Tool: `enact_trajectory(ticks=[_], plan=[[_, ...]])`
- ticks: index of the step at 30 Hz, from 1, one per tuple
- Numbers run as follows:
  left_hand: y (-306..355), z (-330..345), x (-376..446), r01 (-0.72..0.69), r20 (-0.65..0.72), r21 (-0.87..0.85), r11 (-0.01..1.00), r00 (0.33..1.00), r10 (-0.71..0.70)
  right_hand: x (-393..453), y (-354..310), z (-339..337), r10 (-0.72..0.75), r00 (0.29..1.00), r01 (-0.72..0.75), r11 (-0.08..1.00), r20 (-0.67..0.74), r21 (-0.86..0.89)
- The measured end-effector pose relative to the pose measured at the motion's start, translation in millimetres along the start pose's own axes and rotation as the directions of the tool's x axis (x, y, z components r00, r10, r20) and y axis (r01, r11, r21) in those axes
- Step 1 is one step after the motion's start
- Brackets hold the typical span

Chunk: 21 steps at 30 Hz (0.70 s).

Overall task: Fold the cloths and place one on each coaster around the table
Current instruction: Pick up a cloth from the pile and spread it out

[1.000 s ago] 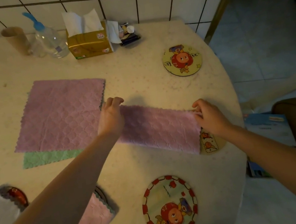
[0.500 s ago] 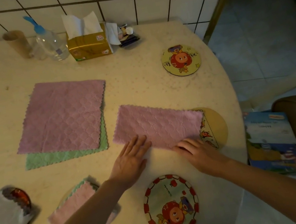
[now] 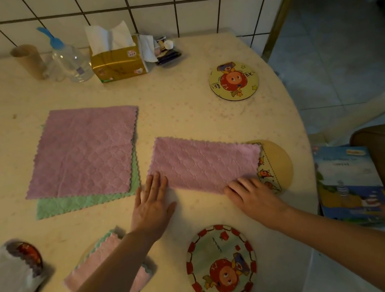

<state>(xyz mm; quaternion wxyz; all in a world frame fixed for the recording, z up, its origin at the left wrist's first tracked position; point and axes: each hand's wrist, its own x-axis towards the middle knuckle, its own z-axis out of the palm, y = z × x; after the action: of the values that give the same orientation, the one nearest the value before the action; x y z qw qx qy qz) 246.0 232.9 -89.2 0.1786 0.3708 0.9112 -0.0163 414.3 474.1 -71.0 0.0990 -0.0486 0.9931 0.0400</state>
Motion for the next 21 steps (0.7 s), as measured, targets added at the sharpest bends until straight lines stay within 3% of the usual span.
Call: enact_trajectory(ticks=[10, 13, 16, 21], plan=[[35.6, -15.8, -5.2, 0.072, 0.038, -0.048, 0.996, 0.997, -0.070, -2.8, 13.0, -19.4, 0.047, 0.999, -0.049, 0.983, 0.020, 0.177], [56.5, -16.1, -16.5, -0.135, 0.006, -0.098, 0.986, 0.991, 0.136, -15.1, 4.4, -27.6, 0.036, 0.999, -0.026, 0.972, -0.041, 0.233], [78.5, -9.5, -29.1, -0.341, -0.049, -0.076, 0.937, 0.940, 0.338, -32.0, -23.7, -37.2, -0.011, 0.992, 0.048, 0.952, -0.122, 0.303], [89.3, 9.5, -49.8, -0.492, -0.104, -0.062, 0.868, 0.868, 0.485, -61.6, -73.8, -42.1, -0.049, 0.986, 0.114, 0.900, -0.161, 0.421]])
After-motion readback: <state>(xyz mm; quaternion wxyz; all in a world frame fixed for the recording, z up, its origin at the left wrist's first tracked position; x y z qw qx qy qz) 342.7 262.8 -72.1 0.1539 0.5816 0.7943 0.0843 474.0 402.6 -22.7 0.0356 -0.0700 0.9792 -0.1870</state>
